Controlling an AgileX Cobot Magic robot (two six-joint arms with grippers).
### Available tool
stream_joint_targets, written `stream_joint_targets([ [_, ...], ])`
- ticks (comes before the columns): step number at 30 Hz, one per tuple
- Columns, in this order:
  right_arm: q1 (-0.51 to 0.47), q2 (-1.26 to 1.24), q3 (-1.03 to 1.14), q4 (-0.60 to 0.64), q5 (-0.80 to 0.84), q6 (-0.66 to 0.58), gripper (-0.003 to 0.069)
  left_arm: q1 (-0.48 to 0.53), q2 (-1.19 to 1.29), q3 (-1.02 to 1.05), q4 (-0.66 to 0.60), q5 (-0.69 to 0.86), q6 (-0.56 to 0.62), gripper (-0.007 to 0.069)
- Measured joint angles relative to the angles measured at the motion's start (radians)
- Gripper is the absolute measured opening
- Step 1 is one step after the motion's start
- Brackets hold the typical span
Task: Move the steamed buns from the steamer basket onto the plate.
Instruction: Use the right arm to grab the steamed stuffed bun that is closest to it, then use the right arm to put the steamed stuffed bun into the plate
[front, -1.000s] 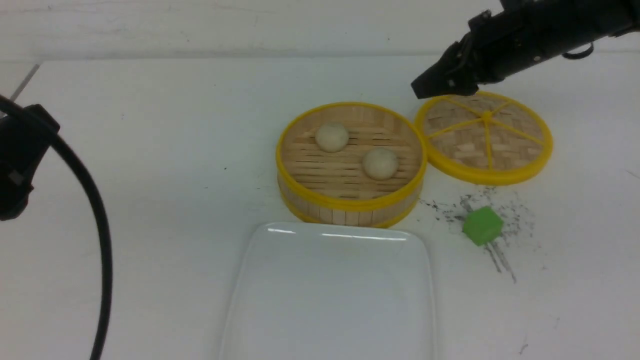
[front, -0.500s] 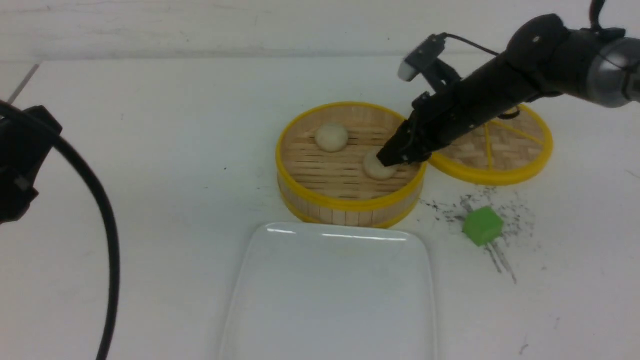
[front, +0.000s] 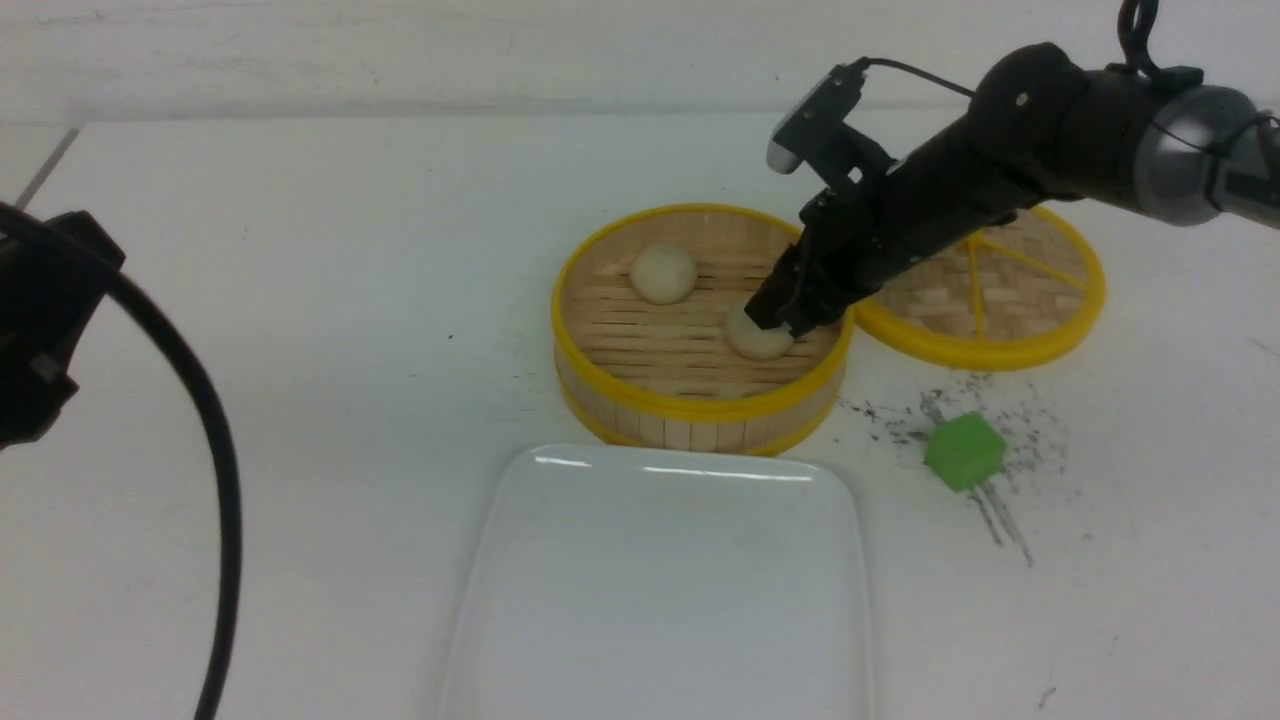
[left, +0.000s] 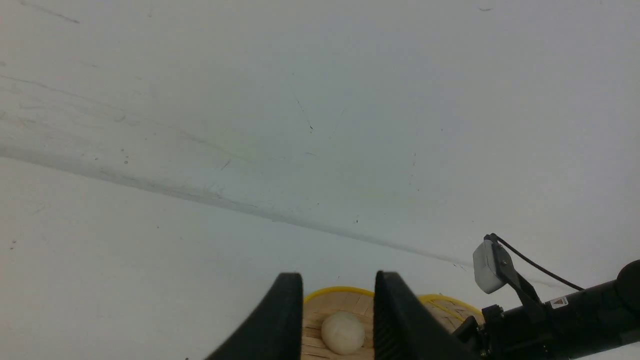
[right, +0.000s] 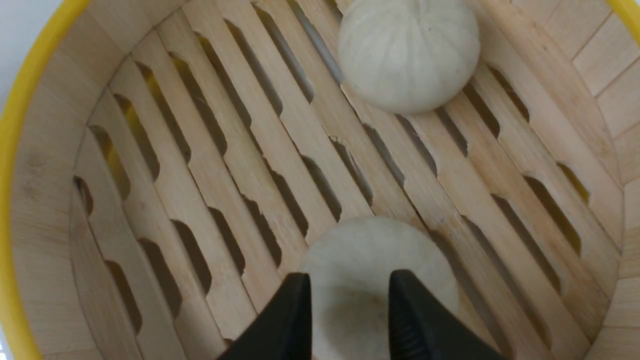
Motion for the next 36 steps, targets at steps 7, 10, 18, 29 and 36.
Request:
stream_joint_targets([
  [7,0.0,0.023,-0.001,-0.001,0.022,0.002,0.0241,0.0,0.0,0.0,0.0,0.0,0.0,0.0237],
  [10,0.0,0.033,-0.001,-0.001,0.022,0.002,0.023,0.0,0.0,0.0,0.0,0.0,0.0,0.0237],
  [18,0.0,0.033,-0.004,0.004,0.019,-0.051,0.001,0.0,0.0,0.0,0.0,-0.001,0.0,0.0232],
  [29,0.0,-0.111,-0.026,0.011,0.023,-0.048,0.0009,0.0,0.0,0.0,0.0,-0.004,0.0,0.0233],
  [36,0.0,-0.285,-0.032,-0.017,0.115,0.047,0.001,0.0,0.0,0.0,0.0,-0.02,0.0,0.0233],
])
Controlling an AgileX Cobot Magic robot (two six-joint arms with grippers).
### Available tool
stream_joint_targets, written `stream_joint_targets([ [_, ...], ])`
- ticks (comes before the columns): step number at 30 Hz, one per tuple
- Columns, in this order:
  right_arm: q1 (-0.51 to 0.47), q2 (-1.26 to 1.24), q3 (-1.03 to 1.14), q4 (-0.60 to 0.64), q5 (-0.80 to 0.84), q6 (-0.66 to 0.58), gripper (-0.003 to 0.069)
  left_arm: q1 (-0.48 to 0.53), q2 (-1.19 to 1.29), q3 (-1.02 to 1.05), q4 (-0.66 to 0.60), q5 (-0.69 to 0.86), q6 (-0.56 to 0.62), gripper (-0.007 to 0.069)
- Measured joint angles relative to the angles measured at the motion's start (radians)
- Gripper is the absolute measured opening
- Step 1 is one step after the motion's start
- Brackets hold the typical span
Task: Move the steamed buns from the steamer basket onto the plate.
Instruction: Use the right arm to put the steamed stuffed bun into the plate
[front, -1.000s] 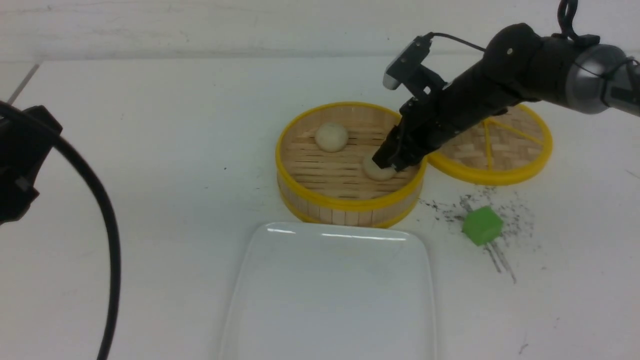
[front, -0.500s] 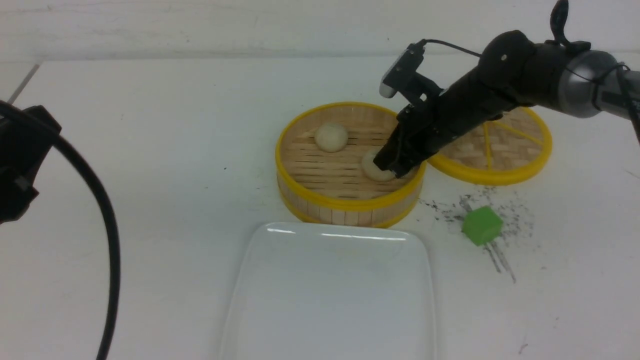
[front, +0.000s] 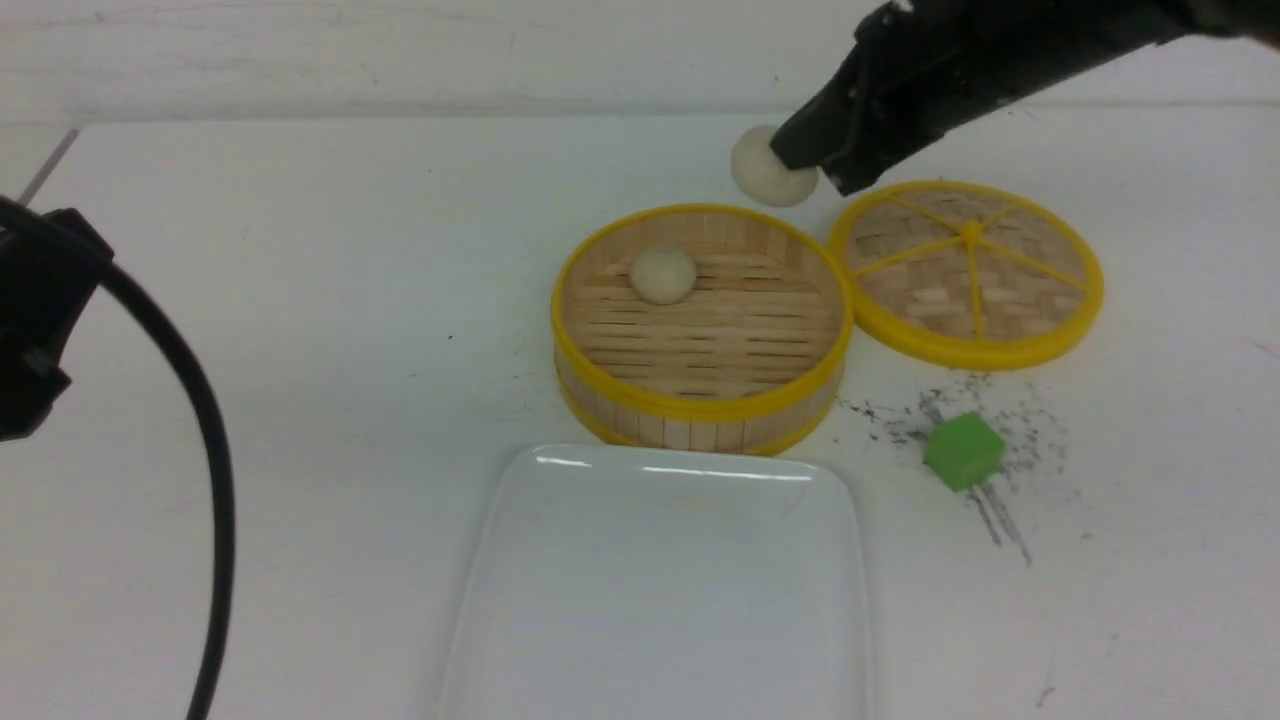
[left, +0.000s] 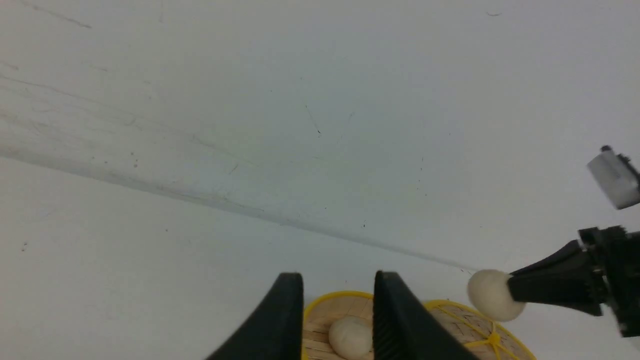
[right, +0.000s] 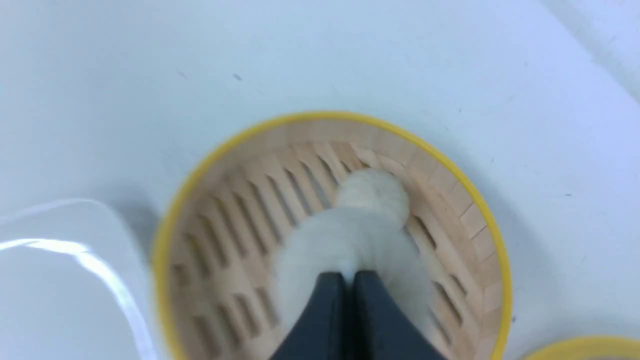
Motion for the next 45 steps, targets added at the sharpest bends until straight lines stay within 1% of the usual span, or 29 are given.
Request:
stream_joint_targets([
  [2,0.0,-0.039,0.0,-0.044,0.076,0.062,0.0012,0.0,0.0,0.0,0.0,-0.002,0.0,0.0234],
  [5,0.0,-0.066,0.0,-0.088,0.17,0.11,0.0012,0.0,0.0,0.0,0.0,-0.006,0.0,0.0237],
  [6,0.0,-0.066,0.0,-0.09,0.176,0.11,0.0012,0.0,0.0,0.0,0.0,-0.006,0.0,0.0237],
  [8,0.0,-0.076,0.0,-0.107,0.261,0.135,0.0012,0.0,0.0,0.0,0.0,-0.006,0.0,0.0237],
  [9,0.0,-0.078,0.0,-0.107,0.277,0.138,0.0012,0.0,0.0,0.0,0.0,-0.006,0.0,0.0237],
  [10,0.0,-0.08,0.001,-0.103,0.338,0.15,0.0012,0.0,0.0,0.0,0.0,-0.006,0.0,0.0237],
  [12,0.003,-0.086,0.017,-0.083,0.377,0.153,0.0012,0.0,0.0,0.0,0.0,-0.006,0.0,0.0237],
  [15,0.015,-0.091,0.059,-0.068,0.381,0.155,0.0012,0.0,0.0,0.0,0.0,-0.005,0.0,0.0233],
  [17,0.049,-0.094,0.164,-0.053,0.377,0.154,0.0012,0.0,0.0,0.0,0.0,-0.002,0.0,0.0233],
  [18,0.051,-0.094,0.183,-0.053,0.376,0.154,0.0012,0.0,0.0,0.0,0.0,-0.002,0.0,0.0233],
  [20,0.09,-0.094,0.31,-0.045,0.332,0.144,0.0012,0.0,0.0,0.0,0.0,-0.002,0.0,0.0233],
  [21,0.093,-0.094,0.32,-0.045,0.322,0.14,0.0012,0.0,0.0,0.0,0.0,-0.002,0.0,0.0233],
  [22,0.119,-0.093,0.41,-0.024,0.275,0.12,0.0012,0.0,0.0,0.0,0.0,-0.002,0.0,0.0233],
  [25,0.142,-0.093,0.495,0.026,0.217,0.069,0.0013,0.0,0.0,0.0,0.0,-0.001,0.0,0.0233],
  [28,0.154,-0.093,0.566,0.111,0.189,-0.003,0.0015,0.0,0.0,0.0,0.0,-0.001,0.0,0.0233],
  [29,0.155,-0.093,0.569,0.116,0.187,-0.008,0.0015,0.0,0.0,0.0,0.0,-0.001,0.0,0.0233],
  [31,0.158,-0.093,0.603,0.177,0.178,-0.062,0.0015,0.0,0.0,0.0,0.0,-0.001,0.0,0.0233],
  [34,0.159,-0.093,0.631,0.197,0.155,-0.087,0.0015,0.0,0.0,0.0,0.0,-0.001,0.0,0.0233],
  [45,0.159,-0.093,0.686,0.162,0.117,-0.09,0.0026,0.0,0.0,0.0,0.0,0.001,0.0,0.0237],
])
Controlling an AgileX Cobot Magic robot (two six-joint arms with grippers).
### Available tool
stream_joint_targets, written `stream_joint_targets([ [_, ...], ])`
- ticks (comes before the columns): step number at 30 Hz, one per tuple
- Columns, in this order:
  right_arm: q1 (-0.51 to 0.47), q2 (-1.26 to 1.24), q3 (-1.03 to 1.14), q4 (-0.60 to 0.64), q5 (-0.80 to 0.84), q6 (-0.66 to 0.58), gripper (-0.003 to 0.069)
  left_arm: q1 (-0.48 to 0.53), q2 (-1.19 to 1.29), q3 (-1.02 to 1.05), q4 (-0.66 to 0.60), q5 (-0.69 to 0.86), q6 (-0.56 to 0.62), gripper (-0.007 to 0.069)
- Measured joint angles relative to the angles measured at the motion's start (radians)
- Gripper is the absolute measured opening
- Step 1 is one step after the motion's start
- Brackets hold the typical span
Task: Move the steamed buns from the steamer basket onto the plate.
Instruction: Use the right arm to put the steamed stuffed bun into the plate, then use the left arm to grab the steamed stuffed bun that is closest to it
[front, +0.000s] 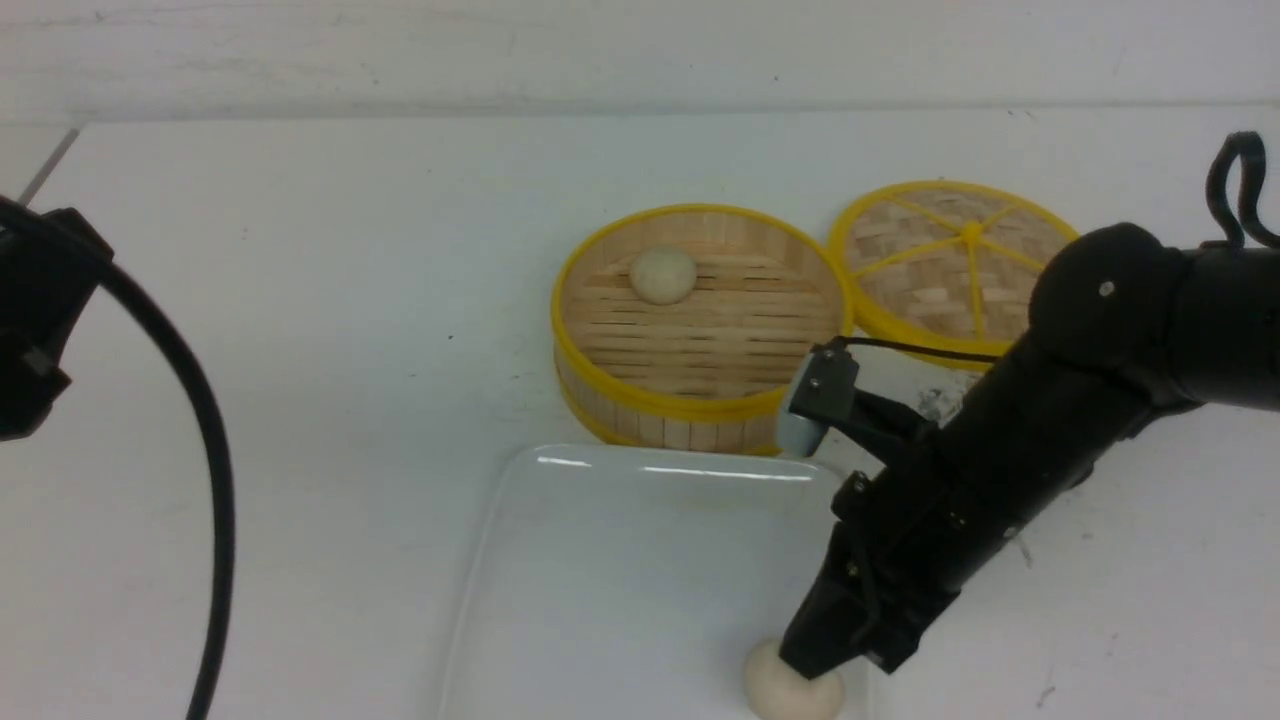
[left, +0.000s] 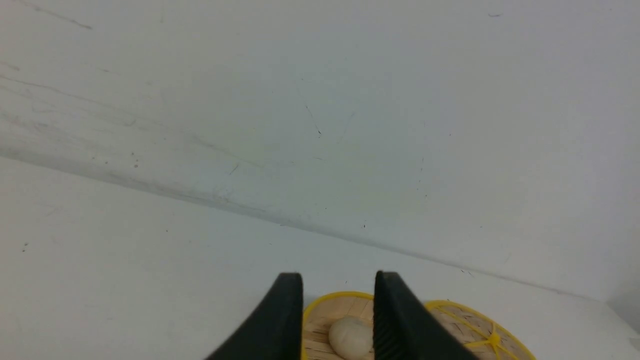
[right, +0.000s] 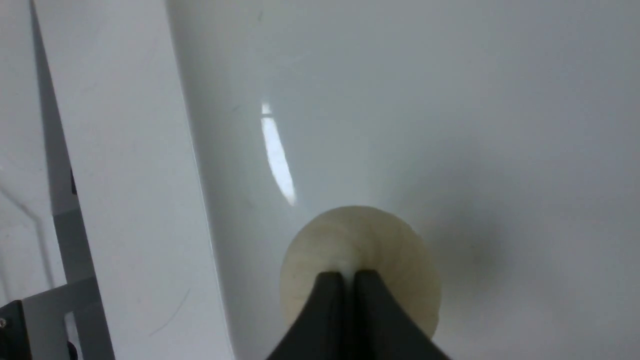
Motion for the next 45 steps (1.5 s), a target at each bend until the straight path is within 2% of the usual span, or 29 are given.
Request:
stream_joint_targets([
  [5,0.0,0.0,0.0,-0.011,-0.02,0.0,0.0078,0.0,0.0,0.0,0.0,0.001,0.0,0.0236],
  [7,0.0,0.0,0.0,-0.012,-0.04,0.0,0.0176,0.0,0.0,0.0,0.0,0.008,0.0,0.0236],
  [8,0.0,0.0,0.0,-0.012,-0.043,0.0,0.0197,0.0,0.0,0.0,0.0,0.009,0.0,0.0236],
  [9,0.0,0.0,0.0,-0.011,-0.056,0.002,0.0286,0.0,0.0,0.0,0.0,0.011,0.0,0.0236],
  [11,0.0,0.0,0.0,-0.011,-0.064,0.004,0.0356,0.0,0.0,0.0,0.0,0.013,0.0,0.0236],
  [12,0.0,0.0,0.0,-0.011,-0.078,0.004,0.043,0.0,0.0,0.0,0.0,0.014,0.0,0.0236],
  [14,0.0,-0.003,0.0,-0.003,-0.108,0.004,0.0525,0.0,0.0,0.0,0.0,0.017,0.0,0.0236],
  [15,0.0,-0.003,0.0,-0.002,-0.111,0.004,0.0525,0.0,0.0,0.0,0.0,0.018,0.0,0.0236],
  [17,0.0,-0.03,-0.008,0.008,-0.16,0.003,0.057,0.0,0.0,0.0,0.0,0.031,0.0,0.0236],
  [23,0.0,-0.195,-0.085,0.006,-0.303,0.001,0.0579,0.0,0.006,0.0,0.0,0.094,0.0,0.0236],
  [27,0.0,-0.422,-0.147,-0.057,-0.416,0.023,0.0579,0.0,0.051,-0.001,0.0,0.131,0.0,0.0236],
  [29,-0.005,-0.517,-0.152,-0.101,-0.433,0.068,0.0579,0.0,0.075,-0.001,0.0,0.142,0.0,0.0236],
  [32,-0.052,-0.699,-0.135,-0.24,-0.425,0.246,0.0563,0.0,0.155,-0.001,-0.037,0.172,0.013,0.0236],
  [33,-0.077,-0.751,-0.117,-0.299,-0.425,0.318,0.0551,0.0,0.179,-0.001,-0.064,0.174,0.039,0.0236],
  [34,-0.077,-0.759,-0.117,-0.299,-0.425,0.33,0.0551,0.0,0.184,-0.001,-0.078,0.174,0.047,0.0236],
  [35,-0.11,-0.81,-0.089,-0.366,-0.424,0.408,0.053,0.0,0.219,-0.002,-0.117,0.178,0.111,0.0236],
  [38,-0.151,-0.896,-0.017,-0.488,-0.413,0.525,0.0489,0.0,0.308,-0.027,-0.153,0.238,0.271,0.0236],
  [42,-0.158,-0.971,0.068,-0.55,-0.399,0.59,0.046,0.0,0.461,-0.114,-0.155,0.442,0.409,0.0236],
  [45,-0.158,-0.993,0.097,-0.56,-0.388,0.607,0.0455,0.0,0.55,-0.182,-0.155,0.506,0.453,0.0236],
])
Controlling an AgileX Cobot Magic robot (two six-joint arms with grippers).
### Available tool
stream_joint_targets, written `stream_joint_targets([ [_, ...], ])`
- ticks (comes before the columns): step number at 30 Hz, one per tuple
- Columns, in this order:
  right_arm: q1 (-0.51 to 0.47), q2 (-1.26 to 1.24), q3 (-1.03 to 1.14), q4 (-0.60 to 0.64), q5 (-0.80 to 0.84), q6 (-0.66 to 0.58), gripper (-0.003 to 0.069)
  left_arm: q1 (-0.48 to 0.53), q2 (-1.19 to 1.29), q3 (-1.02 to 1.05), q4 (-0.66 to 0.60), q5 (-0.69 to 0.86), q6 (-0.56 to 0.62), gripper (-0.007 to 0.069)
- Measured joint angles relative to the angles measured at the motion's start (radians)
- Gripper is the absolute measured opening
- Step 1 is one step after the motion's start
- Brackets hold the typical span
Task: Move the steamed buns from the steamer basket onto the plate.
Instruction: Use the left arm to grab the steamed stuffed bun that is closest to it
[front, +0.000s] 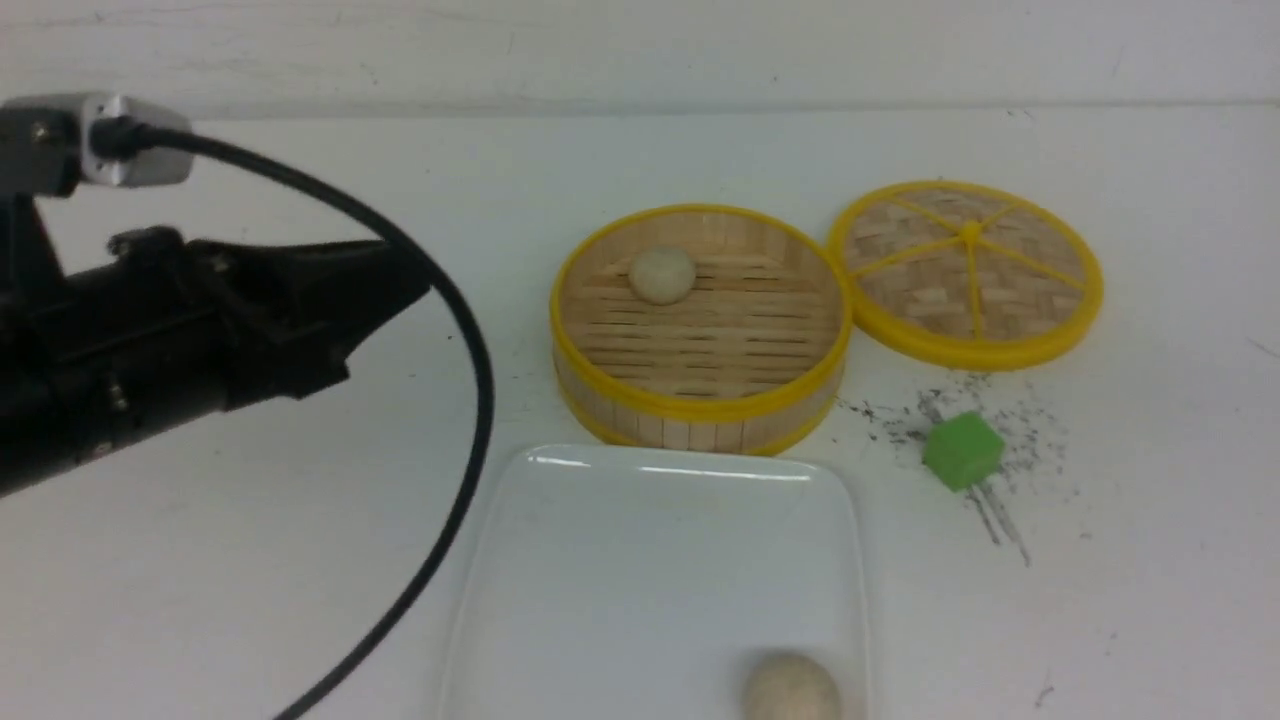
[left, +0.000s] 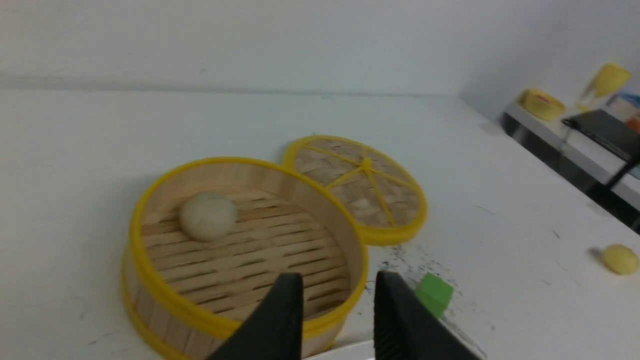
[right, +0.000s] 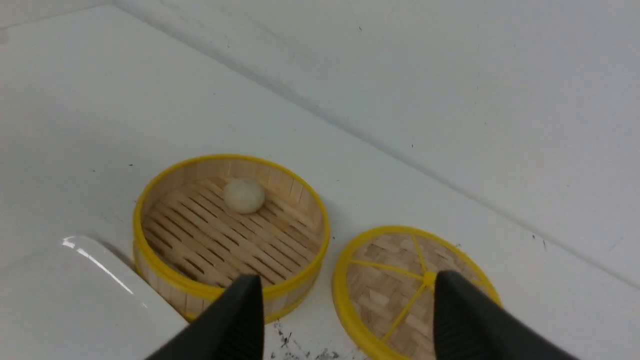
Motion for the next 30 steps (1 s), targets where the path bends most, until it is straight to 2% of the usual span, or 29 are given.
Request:
stream_joint_targets([
  [5,0.0,-0.007,0.028,-0.007,0.031,0.026,0.0453,0.0,0.165,-0.134,0.023,0.033,0.024,0.0238],
  [10,0.0,-0.007,0.056,-0.012,0.06,0.034,0.0453,0.0,0.374,-0.34,0.121,0.133,-0.04,0.0239],
  [16,0.0,-0.007,0.055,-0.042,0.064,0.034,0.0453,-0.013,0.519,-0.478,0.175,0.213,-0.058,0.0239],
  [20,0.0,-0.007,0.055,-0.071,0.073,0.034,0.0453,-0.084,0.603,-0.564,0.27,0.172,-0.073,0.0251],
  [23,0.0,-0.007,0.055,-0.088,0.088,0.034,0.0453,-0.17,0.673,-0.624,0.359,0.065,-0.088,0.0267],
  [26,0.0,-0.007,0.055,-0.092,0.088,0.034,0.0453,-0.205,0.731,-0.66,0.395,-0.003,-0.193,0.0269],
  [27,0.0,-0.007,0.055,-0.092,0.088,0.034,0.0453,-0.205,0.731,-0.66,0.397,-0.003,-0.193,0.0269],
  [28,0.0,-0.007,0.055,-0.101,0.088,0.034,0.0453,-0.209,0.765,-0.682,0.415,-0.016,-0.256,0.027],
  [30,0.0,-0.007,0.055,-0.112,0.089,0.034,0.0453,-0.209,0.796,-0.702,0.44,-0.022,-0.28,0.0277],
])
